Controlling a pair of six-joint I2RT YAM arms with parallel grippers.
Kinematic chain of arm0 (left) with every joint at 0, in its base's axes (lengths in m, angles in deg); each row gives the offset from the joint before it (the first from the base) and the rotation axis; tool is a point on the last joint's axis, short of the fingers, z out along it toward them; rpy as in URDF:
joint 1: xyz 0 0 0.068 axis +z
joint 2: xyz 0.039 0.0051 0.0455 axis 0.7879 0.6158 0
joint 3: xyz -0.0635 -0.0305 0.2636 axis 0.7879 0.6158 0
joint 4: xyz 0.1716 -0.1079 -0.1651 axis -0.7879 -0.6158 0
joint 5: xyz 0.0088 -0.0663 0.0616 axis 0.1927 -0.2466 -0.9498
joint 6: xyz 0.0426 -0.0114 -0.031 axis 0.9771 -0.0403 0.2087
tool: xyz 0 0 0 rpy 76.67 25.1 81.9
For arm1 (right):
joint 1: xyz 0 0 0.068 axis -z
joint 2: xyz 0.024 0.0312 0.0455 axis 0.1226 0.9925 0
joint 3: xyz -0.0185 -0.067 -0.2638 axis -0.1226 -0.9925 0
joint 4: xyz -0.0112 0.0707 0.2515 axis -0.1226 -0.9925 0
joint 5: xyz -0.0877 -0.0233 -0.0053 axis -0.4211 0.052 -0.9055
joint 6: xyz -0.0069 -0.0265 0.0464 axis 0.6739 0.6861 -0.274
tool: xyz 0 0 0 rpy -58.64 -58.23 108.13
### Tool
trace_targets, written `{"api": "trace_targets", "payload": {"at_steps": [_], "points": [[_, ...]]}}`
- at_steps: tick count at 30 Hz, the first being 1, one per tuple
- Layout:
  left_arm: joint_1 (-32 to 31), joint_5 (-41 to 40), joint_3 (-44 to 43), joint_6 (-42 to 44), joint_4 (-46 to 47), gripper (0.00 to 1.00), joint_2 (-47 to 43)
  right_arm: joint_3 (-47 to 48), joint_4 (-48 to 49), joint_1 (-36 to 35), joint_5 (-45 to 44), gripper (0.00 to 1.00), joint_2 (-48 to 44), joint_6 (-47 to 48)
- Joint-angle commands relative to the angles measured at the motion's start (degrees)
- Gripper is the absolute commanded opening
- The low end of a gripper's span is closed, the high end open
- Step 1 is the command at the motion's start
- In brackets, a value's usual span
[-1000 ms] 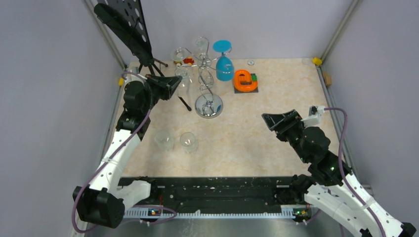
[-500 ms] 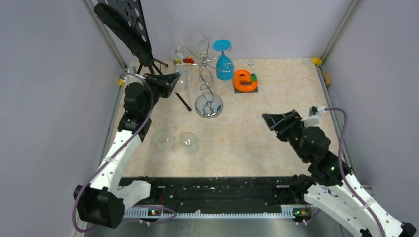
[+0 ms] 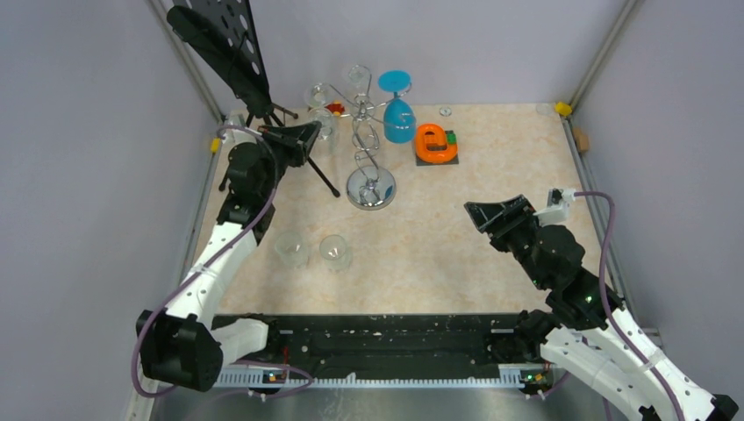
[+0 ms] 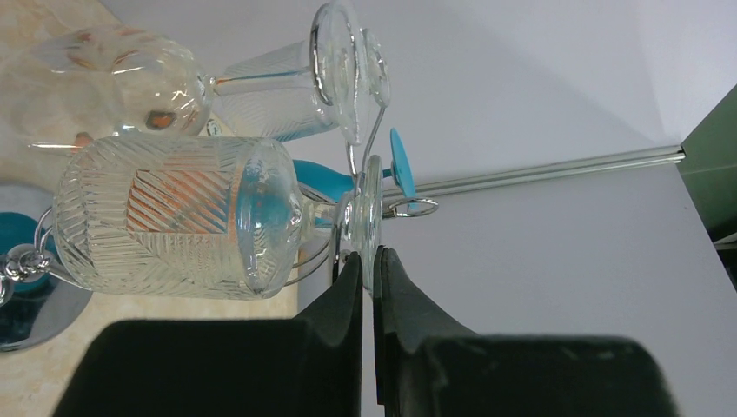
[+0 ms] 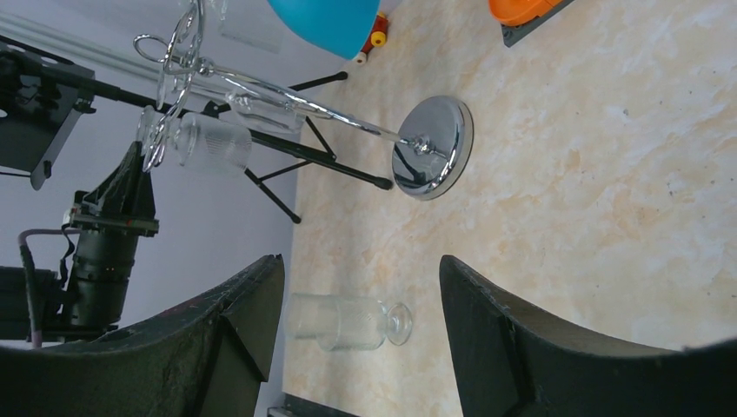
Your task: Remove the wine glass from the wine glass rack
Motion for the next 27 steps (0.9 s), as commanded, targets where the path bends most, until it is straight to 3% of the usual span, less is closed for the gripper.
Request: {"api": "trace_targets", "payload": {"at_steps": [1,16,20,27], "points": [[-0.3,-0.1,-2.7,-0.7,8.1,0.0,0.3,-0.2,1.2,0.3,-0.8,0.67,-0.1,-0.3],[-0.6,12.3,-6.5,2.4,2.8,0.0,1.4,0.0,1.6,0.3,-0.5,0.67,0.3,0.0],[-0.6,14.9,-6.8,3.2,1.9,0.0,0.4,0.1,3.1,0.3,1.4,0.8,1.2,1.0],[-0.6,17.5,-6.2,3.8,0.2,0.0,-1.7,-0.4,4.8,0.3,3.5,0.83,1.9,0.7]]}}
